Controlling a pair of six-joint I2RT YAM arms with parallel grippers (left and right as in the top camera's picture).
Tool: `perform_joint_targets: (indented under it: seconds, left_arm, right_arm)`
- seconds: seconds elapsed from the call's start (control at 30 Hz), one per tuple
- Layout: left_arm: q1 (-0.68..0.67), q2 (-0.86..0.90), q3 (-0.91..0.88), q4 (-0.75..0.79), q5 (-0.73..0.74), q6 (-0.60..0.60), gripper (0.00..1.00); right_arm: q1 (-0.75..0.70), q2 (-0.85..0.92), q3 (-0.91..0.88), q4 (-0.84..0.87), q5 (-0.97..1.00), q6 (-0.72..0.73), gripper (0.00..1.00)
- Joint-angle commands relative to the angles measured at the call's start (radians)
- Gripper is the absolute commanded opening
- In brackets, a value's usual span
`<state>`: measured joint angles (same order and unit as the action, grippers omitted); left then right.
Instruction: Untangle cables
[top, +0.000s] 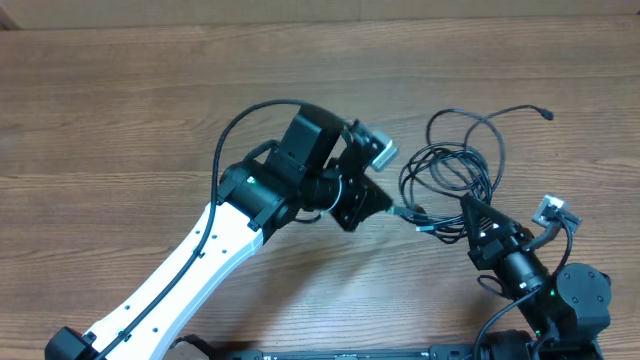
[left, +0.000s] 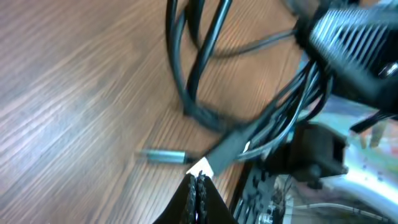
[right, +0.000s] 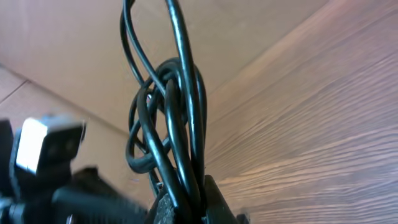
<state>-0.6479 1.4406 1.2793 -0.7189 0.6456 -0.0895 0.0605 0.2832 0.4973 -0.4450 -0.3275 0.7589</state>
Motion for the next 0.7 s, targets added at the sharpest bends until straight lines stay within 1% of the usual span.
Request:
perform_joint_targets:
  seconds: [0.0, 0.1, 0.13, 0.17, 0.23, 0.3, 0.33, 0.43, 0.67]
  left_arm:
    - [-0.005, -0.005, 0.001, -0.037, -0.077, 0.083, 0.04]
    - [-0.005, -0.005, 0.001, -0.022, -0.072, 0.082, 0.05]
    - [-0.005, -0.005, 0.001, -0.008, -0.064, 0.08, 0.09]
    - [-0.005, -0.005, 0.001, 0.015, -0.055, 0.071, 0.15]
    - [-0.005, -0.005, 0.001, 0.1, -0.047, 0.02, 0.45]
    - [-0.005, -0.005, 0.001, 0.157, -0.047, -0.015, 0.83]
    - [-0.005, -0.005, 0.001, 0.177, -0.047, -0.023, 1.0]
    - [-0.005, -0.005, 0.001, 0.224, -0.047, -0.031, 1.0]
    - [-0.006, -0.003, 0.001, 0.228, -0.047, -0.031, 1.0]
  right_arm:
    - [0.0, -0.011, 0.027, 0.012, 0.047, -0.008, 0.04]
    - [0.0, -0.011, 0.027, 0.01, 0.046, -0.008, 0.04]
    - [0.0, -0.011, 0.027, 0.009, 0.046, -0.008, 0.04]
    - [0.0, -0.011, 0.027, 0.008, 0.043, -0.008, 0.04]
    - [0.0, -0.011, 0.027, 0.008, 0.034, -0.008, 0.04]
    - [0.0, -0.011, 0.027, 0.008, 0.03, -0.008, 0.04]
    - [0.0, -0.011, 0.027, 0.009, 0.026, -0.007, 0.04]
    - [0.0, -0.011, 0.027, 0.02, 0.003, -0.007, 0.04]
    - [0.0, -0.011, 0.027, 0.081, -0.092, -0.003, 0.04]
